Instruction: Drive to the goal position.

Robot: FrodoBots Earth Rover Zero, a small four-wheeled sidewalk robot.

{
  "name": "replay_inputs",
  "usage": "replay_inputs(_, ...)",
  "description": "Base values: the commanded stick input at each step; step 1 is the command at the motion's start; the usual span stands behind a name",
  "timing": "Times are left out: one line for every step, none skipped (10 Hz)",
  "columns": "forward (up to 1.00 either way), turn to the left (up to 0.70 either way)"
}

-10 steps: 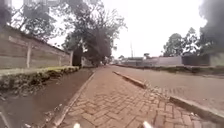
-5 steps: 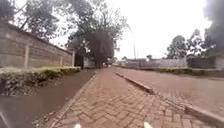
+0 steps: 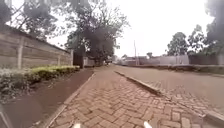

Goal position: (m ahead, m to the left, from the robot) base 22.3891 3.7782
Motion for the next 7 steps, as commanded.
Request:
replay_inputs(0.70, 0.02)
replay_inputs(0.70, 0.00)
replay_inputs(0.70, 0.02)
replay_inputs(0.70, 0.04)
replay_inputs(0.70, 0.08)
replay_inputs(0.70, 0.13)
replay_inputs(0.70, 0.15)
